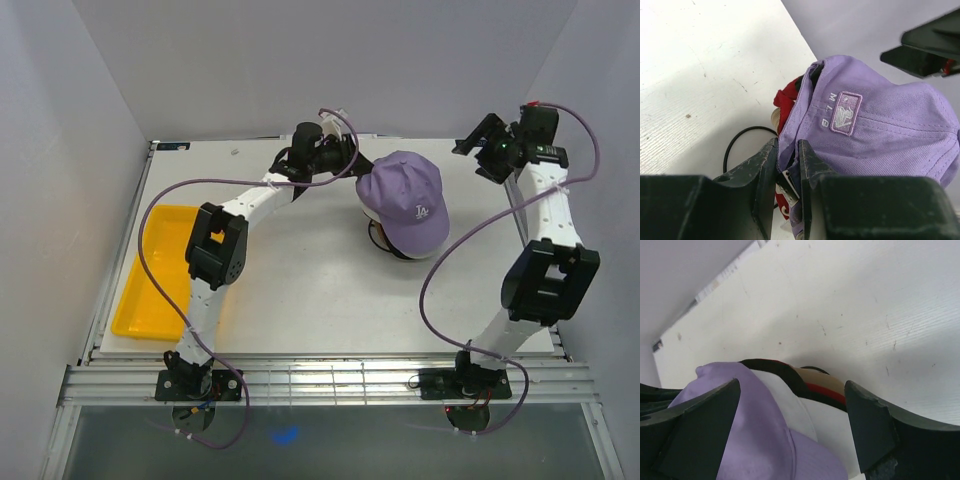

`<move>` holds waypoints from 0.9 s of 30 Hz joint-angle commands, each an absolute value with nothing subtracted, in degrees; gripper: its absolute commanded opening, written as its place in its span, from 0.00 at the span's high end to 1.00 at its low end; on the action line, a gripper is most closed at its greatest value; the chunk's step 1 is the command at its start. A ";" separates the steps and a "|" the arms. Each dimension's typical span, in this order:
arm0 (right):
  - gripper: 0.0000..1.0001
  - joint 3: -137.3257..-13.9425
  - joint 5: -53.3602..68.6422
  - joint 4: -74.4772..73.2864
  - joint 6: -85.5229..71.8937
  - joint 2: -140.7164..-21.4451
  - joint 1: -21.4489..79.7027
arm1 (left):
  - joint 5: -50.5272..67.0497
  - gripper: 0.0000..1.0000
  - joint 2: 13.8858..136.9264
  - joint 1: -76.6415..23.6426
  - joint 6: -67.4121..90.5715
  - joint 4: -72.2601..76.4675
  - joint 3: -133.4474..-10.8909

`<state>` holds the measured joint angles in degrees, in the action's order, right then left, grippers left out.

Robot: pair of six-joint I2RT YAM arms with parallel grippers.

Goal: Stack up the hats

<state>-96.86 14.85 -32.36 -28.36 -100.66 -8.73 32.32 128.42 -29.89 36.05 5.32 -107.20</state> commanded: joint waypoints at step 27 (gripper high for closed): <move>0.18 -33.05 37.09 7.45 -53.52 -64.95 -14.15 | 22.76 0.72 120.50 -29.44 33.66 0.26 -102.57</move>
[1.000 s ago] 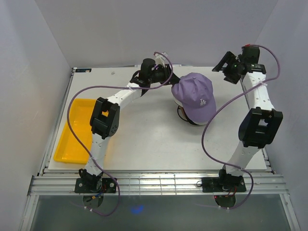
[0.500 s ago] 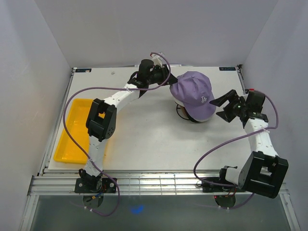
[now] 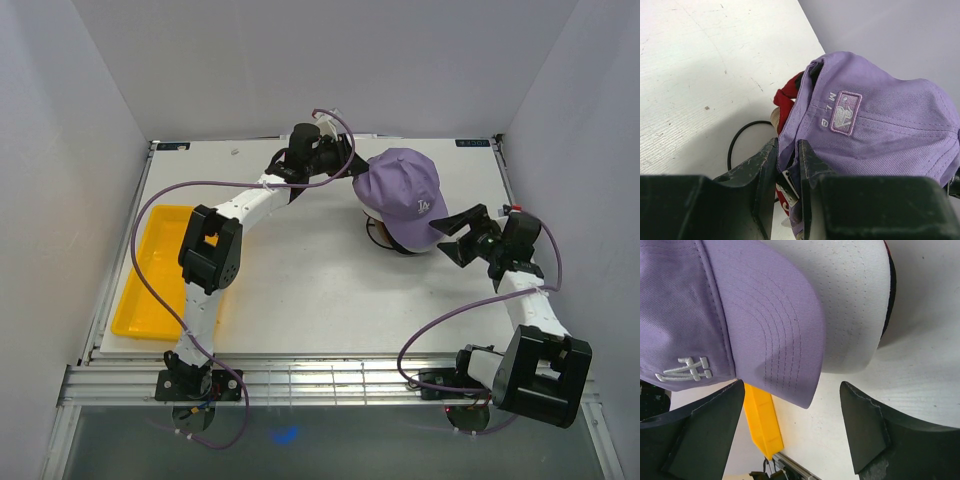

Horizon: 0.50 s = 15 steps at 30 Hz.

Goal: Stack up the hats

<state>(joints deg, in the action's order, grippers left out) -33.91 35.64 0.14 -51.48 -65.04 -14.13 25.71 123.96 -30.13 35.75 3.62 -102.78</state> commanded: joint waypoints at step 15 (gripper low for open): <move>0.45 -29.71 35.95 16.70 -60.38 -65.92 -14.15 | 22.59 0.72 120.06 -29.44 32.34 -2.64 -102.92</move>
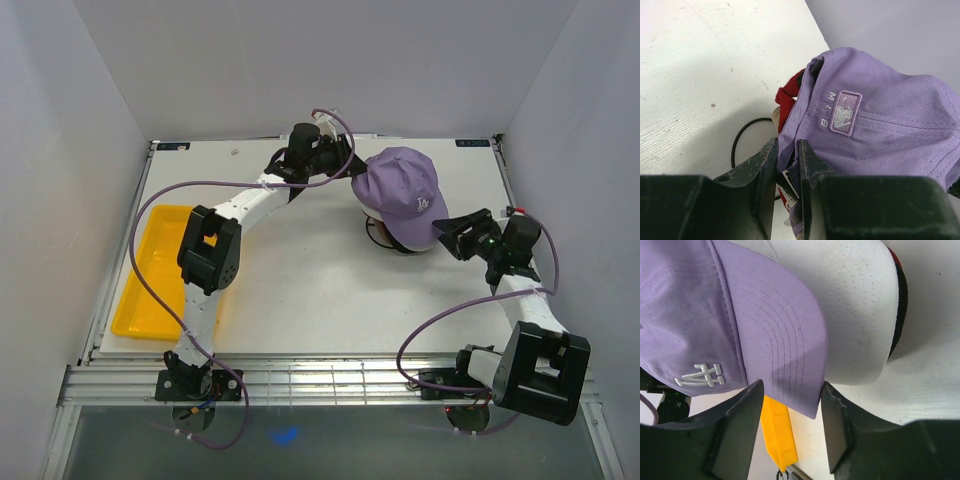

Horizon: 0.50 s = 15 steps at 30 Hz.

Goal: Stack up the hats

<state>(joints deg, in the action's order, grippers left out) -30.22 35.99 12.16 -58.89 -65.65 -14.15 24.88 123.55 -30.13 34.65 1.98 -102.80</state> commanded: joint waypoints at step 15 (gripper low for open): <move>0.92 -31.99 27.86 6.59 -56.43 -70.13 -16.08 | 21.45 0.70 119.53 -29.27 30.76 -3.69 -102.30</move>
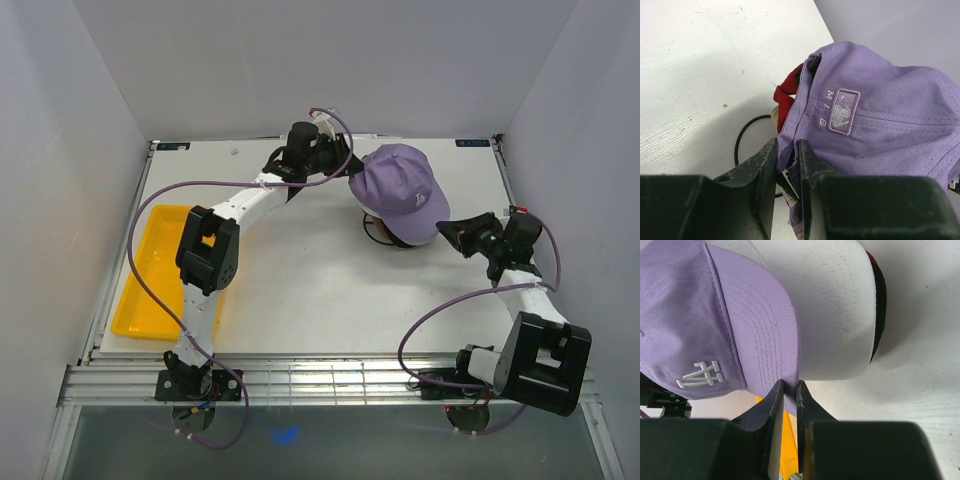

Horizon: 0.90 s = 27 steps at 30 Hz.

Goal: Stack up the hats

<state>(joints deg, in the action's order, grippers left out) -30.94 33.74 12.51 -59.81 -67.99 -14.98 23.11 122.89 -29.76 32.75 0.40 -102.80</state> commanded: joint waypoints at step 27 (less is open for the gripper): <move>0.92 -39.90 24.43 -2.99 -47.99 -81.65 -17.14 | 25.57 0.23 115.85 -25.58 36.81 4.83 -93.53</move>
<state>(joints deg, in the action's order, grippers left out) -38.98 27.16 -0.32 -50.43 -81.93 -17.04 23.86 120.95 -27.88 34.92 3.79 -96.88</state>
